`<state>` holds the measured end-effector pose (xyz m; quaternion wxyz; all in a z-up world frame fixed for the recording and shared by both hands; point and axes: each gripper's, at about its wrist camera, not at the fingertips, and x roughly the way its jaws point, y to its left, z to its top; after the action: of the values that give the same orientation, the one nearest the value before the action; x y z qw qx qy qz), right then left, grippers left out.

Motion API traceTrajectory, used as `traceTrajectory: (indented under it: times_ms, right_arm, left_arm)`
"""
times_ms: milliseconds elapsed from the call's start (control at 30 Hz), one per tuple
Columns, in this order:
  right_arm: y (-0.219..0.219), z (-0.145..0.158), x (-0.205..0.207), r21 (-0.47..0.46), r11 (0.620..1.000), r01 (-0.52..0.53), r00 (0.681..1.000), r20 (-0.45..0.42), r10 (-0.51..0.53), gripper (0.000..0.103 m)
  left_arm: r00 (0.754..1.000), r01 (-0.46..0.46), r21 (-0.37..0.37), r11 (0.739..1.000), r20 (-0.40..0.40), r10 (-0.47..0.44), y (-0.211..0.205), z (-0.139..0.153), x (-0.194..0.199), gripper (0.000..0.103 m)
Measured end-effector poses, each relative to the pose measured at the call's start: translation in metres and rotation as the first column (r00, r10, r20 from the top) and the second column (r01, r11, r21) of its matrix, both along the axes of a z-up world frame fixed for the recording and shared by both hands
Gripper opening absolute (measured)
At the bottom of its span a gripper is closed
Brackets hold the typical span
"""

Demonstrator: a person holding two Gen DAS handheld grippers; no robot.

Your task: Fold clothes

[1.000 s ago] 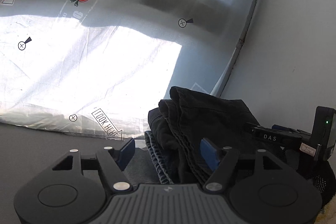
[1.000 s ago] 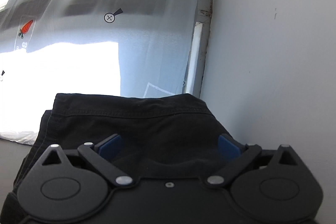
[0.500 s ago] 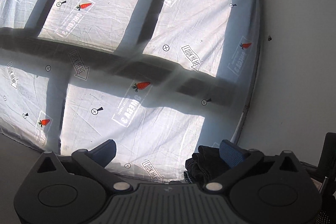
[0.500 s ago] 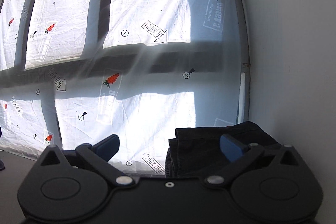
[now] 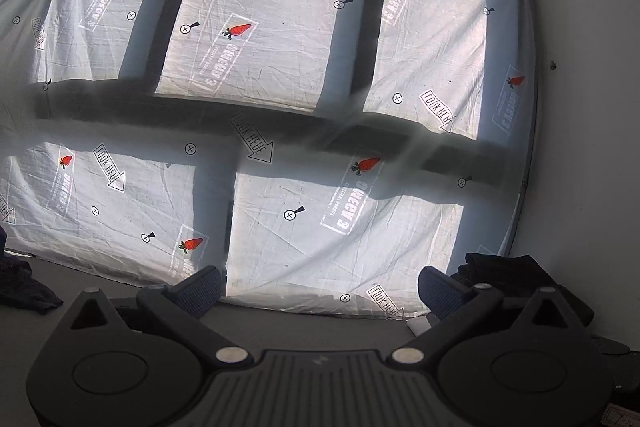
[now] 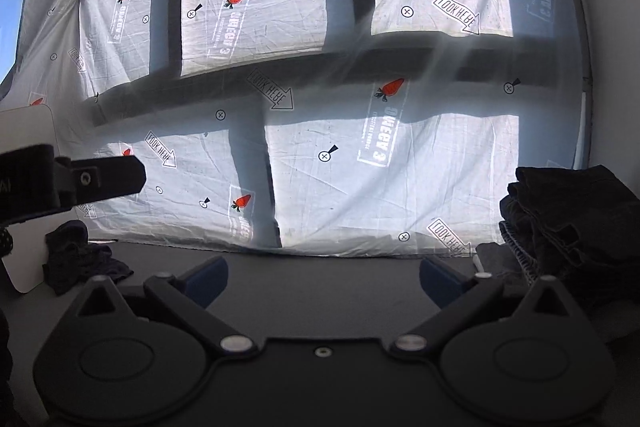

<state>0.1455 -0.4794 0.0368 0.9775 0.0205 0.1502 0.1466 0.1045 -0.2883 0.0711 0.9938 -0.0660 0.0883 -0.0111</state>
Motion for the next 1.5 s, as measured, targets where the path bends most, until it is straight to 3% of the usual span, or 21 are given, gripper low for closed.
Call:
traceTrajectory:
  times_ms: [100,233,467,600,733,900,1067,1233,1500]
  right_arm:
    - [0.047,-0.008,-0.028,0.011,0.999,0.047,0.999,-0.028,-0.047,0.103]
    - [0.104,-0.015,-0.065,0.000,0.996,0.086,0.995,-0.047,-0.086,0.103]
    - [0.175,-0.020,-0.117,-0.015,0.987,0.160,0.983,-0.085,-0.161,0.103]
    - [0.202,-0.022,-0.137,-0.059,0.985,0.164,0.981,-0.093,-0.169,0.103]
    - [0.216,-0.023,-0.153,-0.084,0.979,0.186,0.972,-0.128,-0.196,0.103]
    - [0.223,-0.026,-0.163,-0.122,0.976,0.178,0.970,-0.148,-0.195,0.103]
    - [0.225,-0.028,-0.167,-0.111,0.982,0.154,0.973,-0.155,-0.170,0.103]
    - [0.231,-0.028,-0.169,-0.130,0.982,0.139,0.976,-0.151,-0.158,0.103]
    - [0.238,-0.027,-0.171,-0.124,0.982,0.144,0.974,-0.156,-0.162,0.103]
  left_arm:
    - [0.999,0.001,0.046,0.999,-0.045,0.001,0.046,-0.006,-0.010,0.103]
    - [0.997,0.011,0.045,0.999,-0.079,-0.008,0.111,-0.007,-0.033,0.103]
    - [0.989,0.054,0.108,0.993,-0.144,-0.038,0.183,-0.013,-0.069,0.103]
    - [0.980,0.063,0.100,0.993,-0.196,-0.043,0.210,-0.021,-0.090,0.103]
    - [0.968,0.062,0.071,0.996,-0.246,-0.043,0.226,-0.029,-0.103,0.103]
    - [0.963,0.060,0.092,0.994,-0.268,-0.033,0.230,-0.036,-0.115,0.103]
    - [0.963,0.056,0.115,0.992,-0.268,-0.023,0.232,-0.040,-0.123,0.103]
    - [0.956,0.062,0.080,0.995,-0.292,-0.036,0.235,-0.044,-0.130,0.103]
    - [0.963,0.063,0.100,0.993,-0.268,-0.034,0.240,-0.043,-0.138,0.103]
